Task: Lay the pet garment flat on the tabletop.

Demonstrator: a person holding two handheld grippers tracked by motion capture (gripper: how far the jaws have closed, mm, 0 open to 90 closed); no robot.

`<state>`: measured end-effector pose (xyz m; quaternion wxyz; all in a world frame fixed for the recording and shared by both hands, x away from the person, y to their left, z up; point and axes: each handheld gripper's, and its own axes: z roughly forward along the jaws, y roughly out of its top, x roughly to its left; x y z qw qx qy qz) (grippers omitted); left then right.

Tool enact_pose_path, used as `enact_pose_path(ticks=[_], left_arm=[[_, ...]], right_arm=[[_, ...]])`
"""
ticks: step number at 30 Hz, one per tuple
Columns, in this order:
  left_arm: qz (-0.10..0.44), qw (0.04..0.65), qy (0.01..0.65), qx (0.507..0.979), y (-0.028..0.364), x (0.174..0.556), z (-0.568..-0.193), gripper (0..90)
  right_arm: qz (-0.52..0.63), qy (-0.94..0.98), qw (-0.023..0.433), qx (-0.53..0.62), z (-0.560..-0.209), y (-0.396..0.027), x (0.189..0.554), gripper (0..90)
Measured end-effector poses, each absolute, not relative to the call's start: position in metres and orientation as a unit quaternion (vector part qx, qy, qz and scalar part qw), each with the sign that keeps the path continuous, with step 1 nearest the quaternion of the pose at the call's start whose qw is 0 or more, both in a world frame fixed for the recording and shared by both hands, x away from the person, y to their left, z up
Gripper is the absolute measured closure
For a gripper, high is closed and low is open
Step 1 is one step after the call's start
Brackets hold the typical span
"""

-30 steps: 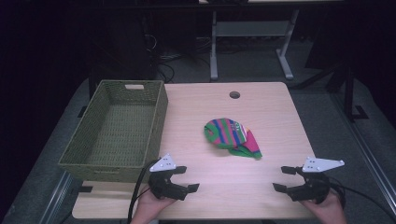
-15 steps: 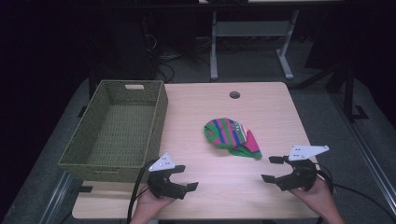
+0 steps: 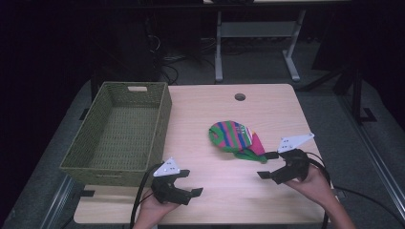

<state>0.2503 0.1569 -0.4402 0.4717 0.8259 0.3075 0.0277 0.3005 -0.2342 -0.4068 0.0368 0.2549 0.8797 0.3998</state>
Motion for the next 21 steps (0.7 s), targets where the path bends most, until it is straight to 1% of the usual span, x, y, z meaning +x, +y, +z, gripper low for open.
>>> enact_pose_path(ticks=[7, 15, 19, 21], left_arm=[[0.031, 0.472, 0.306, 0.826, 0.156, 0.250, -0.439, 15.9], [0.033, 0.468, 0.298, 0.831, 0.156, 0.248, -0.439, 15.8], [0.034, 0.470, 0.300, 0.829, 0.158, 0.250, -0.438, 15.9], [0.033, 0.471, 0.301, 0.829, 0.158, 0.250, -0.439, 15.8]], right_arm=[[0.401, 0.880, 0.031, 0.253, -0.404, -0.224, 0.319, 21.3], [0.386, 0.886, 0.017, 0.254, -0.400, -0.214, 0.344, 23.0], [0.387, 0.885, 0.004, 0.259, -0.398, -0.209, 0.363, 23.0], [0.382, 0.887, 0.007, 0.261, -0.397, -0.206, 0.369, 23.0]])
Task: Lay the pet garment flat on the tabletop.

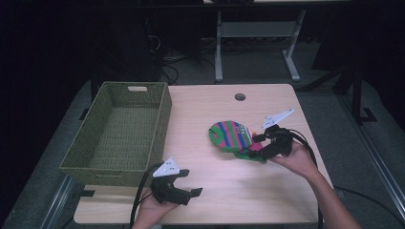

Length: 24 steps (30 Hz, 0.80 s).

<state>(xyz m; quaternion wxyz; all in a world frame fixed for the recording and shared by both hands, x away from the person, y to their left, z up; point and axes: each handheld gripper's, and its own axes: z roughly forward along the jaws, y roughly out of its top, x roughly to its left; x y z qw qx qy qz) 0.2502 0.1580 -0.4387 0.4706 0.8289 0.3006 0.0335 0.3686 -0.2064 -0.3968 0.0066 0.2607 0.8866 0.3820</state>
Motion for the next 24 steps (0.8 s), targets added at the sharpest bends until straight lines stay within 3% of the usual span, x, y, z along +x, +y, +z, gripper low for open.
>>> enact_pose_path(ticks=[24], left_arm=[[0.032, 0.475, 0.300, 0.827, 0.158, 0.250, -0.437, 16.0]], right_arm=[[0.346, 0.896, 0.013, 0.280, -0.402, -0.182, 0.403, 22.5]])
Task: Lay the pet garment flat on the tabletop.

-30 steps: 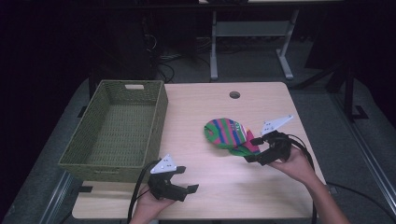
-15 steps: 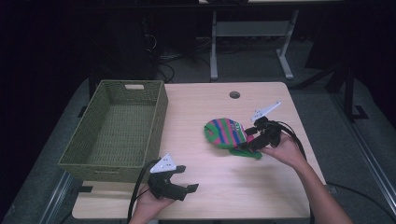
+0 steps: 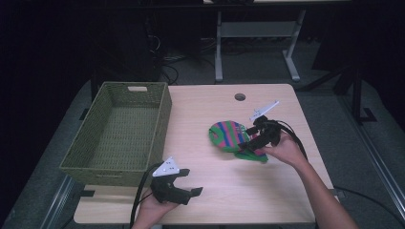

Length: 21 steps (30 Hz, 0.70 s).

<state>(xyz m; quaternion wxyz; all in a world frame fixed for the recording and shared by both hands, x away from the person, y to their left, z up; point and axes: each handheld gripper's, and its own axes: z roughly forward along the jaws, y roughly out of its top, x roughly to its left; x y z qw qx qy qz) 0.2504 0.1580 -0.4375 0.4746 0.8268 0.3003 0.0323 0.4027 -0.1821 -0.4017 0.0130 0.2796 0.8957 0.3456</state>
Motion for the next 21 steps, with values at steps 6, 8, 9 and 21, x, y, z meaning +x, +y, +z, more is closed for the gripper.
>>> enact_pose_path(ticks=[6, 8, 9, 21], left_arm=[[0.033, 0.472, 0.297, 0.829, 0.157, 0.250, -0.438, 16.0], [0.032, 0.473, 0.298, 0.829, 0.157, 0.251, -0.438, 16.0], [0.032, 0.472, 0.298, 0.829, 0.157, 0.251, -0.438, 16.0], [0.036, 0.470, 0.294, 0.831, 0.157, 0.249, -0.437, 16.2]], right_arm=[[0.338, 0.898, 0.005, 0.281, -0.405, -0.179, 0.412, 22.4], [0.337, 0.899, 0.006, 0.281, -0.404, -0.173, 0.416, 22.4], [0.336, 0.899, 0.005, 0.281, -0.405, -0.171, 0.418, 22.4], [0.271, 0.905, 0.016, 0.329, -0.438, -0.160, 0.442, 28.4]])
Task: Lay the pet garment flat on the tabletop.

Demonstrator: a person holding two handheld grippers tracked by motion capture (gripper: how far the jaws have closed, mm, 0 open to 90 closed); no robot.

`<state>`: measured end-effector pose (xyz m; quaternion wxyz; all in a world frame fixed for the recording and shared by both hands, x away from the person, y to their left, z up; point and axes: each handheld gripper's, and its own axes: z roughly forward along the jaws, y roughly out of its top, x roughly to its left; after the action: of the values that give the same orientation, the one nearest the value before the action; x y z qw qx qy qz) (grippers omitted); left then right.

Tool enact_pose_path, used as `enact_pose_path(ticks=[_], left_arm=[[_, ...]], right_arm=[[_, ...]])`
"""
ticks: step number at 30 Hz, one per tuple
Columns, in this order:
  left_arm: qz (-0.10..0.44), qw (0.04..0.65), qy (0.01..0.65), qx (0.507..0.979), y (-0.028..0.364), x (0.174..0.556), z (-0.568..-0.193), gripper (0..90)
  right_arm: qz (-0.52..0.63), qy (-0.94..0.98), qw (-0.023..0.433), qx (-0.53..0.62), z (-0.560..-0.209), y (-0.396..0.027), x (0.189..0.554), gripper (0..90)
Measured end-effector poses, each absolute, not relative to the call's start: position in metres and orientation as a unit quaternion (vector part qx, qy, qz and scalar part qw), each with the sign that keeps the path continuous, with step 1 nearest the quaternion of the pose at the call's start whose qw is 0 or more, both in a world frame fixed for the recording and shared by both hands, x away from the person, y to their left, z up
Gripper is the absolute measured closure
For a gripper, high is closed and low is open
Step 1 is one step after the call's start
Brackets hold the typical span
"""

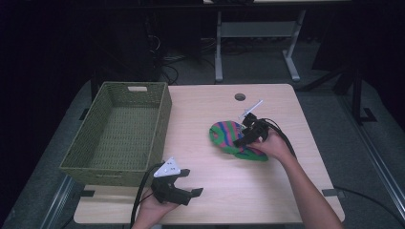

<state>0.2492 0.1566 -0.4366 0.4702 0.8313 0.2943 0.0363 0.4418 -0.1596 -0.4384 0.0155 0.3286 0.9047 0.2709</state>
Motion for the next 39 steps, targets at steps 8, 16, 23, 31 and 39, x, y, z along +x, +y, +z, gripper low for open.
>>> enact_pose_path(ticks=[8, 16, 23, 31, 39], left_arm=[[0.038, 0.470, 0.298, 0.830, 0.158, 0.249, -0.437, 16.1], [0.044, 0.467, 0.298, 0.831, 0.156, 0.248, -0.436, 16.1], [0.050, 0.459, 0.296, 0.837, 0.154, 0.248, -0.438, 16.3], [0.052, 0.460, 0.294, 0.836, 0.153, 0.247, -0.437, 16.2], [0.053, 0.461, 0.295, 0.836, 0.155, 0.247, -0.438, 16.3]], right_arm=[[0.247, 0.905, 0.025, 0.346, -0.450, -0.158, 0.444, 33.4], [0.250, 0.901, 0.045, 0.351, -0.452, -0.157, 0.440, 41.0], [0.262, 0.896, 0.047, 0.355, -0.453, -0.159, 0.439, 51.3], [0.266, 0.891, 0.029, 0.368, -0.452, -0.161, 0.442, 63.7], [0.264, 0.880, 0.016, 0.394, -0.450, -0.161, 0.444, 68.5]])
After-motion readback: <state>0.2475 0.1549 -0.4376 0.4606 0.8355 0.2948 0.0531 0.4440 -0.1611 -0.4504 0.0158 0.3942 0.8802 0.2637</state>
